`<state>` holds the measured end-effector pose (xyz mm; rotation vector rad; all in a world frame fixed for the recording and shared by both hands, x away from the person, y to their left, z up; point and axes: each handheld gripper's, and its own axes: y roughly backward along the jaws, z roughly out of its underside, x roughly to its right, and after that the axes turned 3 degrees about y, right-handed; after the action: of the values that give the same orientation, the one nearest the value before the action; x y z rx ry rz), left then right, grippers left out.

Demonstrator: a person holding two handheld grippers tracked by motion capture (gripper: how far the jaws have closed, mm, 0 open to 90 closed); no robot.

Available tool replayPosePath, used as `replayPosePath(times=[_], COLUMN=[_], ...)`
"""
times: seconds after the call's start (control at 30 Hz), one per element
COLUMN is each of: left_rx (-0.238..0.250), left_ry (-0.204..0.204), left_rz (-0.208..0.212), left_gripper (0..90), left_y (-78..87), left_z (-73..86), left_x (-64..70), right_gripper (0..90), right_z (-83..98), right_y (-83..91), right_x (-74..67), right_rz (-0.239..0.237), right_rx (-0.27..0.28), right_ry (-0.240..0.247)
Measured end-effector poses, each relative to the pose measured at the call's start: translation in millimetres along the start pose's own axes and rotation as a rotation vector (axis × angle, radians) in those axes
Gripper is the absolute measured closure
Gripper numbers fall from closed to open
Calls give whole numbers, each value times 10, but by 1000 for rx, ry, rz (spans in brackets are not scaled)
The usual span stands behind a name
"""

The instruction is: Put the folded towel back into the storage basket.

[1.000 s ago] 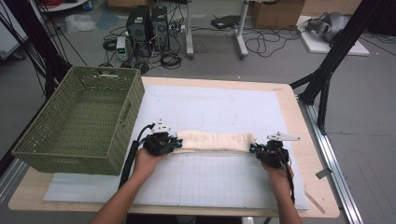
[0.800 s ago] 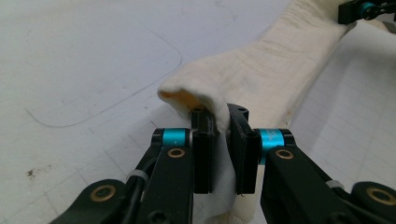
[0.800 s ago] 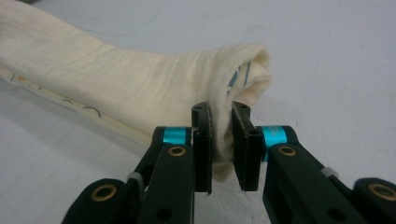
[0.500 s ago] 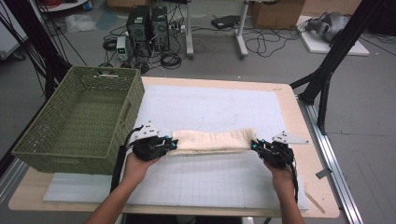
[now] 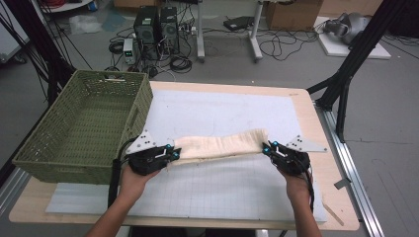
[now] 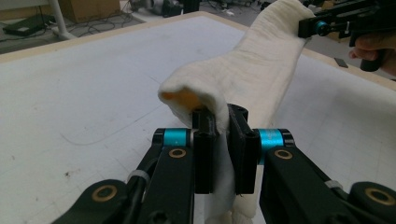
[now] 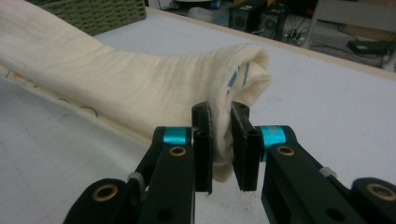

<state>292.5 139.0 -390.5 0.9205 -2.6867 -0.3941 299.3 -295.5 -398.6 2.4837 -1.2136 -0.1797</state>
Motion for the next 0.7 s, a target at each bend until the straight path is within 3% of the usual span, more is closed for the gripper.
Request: replayPosePath(times=[0.3,0.6,0.7], left_rx=[47,88,107], left_ry=[5,-7,-1], left_rz=[-14,-45,-57], left_gripper=[813,816,816], left_y=[251,450,545], left_z=[-19,-82,-95], left_x=[-2,13,-9], right_gripper=[806,807,807], right_z=[-190,-360,-521], right_y=[-91,-219,-288], right_x=[-78,-102,-132], right_rz=[-23,-38,-57], right_rx=[35,49,62], right_ry=[49,45,56])
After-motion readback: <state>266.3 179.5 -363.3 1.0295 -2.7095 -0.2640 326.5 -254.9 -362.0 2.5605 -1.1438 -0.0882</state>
